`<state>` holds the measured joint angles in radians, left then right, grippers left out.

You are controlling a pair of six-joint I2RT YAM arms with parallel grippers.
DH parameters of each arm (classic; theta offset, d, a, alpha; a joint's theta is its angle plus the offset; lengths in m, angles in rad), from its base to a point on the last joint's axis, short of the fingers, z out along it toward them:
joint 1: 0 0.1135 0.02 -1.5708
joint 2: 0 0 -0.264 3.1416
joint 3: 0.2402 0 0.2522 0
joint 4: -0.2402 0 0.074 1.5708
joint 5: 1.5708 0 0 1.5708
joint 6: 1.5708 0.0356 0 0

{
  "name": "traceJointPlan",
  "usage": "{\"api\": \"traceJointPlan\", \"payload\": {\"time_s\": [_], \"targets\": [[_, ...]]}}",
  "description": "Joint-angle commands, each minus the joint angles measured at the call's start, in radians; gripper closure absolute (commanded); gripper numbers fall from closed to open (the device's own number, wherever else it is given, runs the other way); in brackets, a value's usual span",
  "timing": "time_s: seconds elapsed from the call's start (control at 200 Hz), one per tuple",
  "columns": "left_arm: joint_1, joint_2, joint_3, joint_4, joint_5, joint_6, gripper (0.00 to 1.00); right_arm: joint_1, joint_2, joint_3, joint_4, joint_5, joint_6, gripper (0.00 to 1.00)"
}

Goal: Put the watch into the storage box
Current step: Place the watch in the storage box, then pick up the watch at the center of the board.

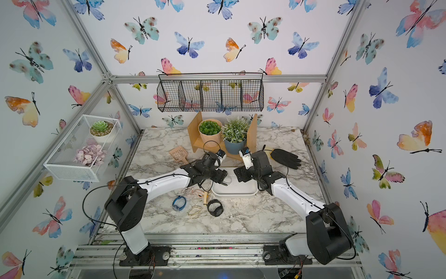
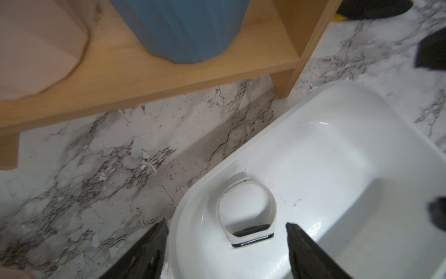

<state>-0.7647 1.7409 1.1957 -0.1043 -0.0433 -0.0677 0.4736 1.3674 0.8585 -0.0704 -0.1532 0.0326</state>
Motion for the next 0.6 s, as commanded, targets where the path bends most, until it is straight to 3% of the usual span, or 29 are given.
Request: {"api": "traceJointPlan", "payload": {"time_s": [0.0,0.295,0.596], "targets": [[0.005,-0.121,-0.03,0.075,-0.024,-0.014,0.15,0.014,-0.026,-0.008,0.031,-0.002,-0.012,0.17],[0.046,-0.402,-0.245,0.126,-0.163,-0.115,0.14,0.208,0.036,0.027,0.063,0.033,-0.078,0.18],[0.29,-0.666,-0.475,0.054,-0.13,-0.228,0.1,0.38,0.225,0.209,0.032,-0.039,-0.147,0.26]]}}
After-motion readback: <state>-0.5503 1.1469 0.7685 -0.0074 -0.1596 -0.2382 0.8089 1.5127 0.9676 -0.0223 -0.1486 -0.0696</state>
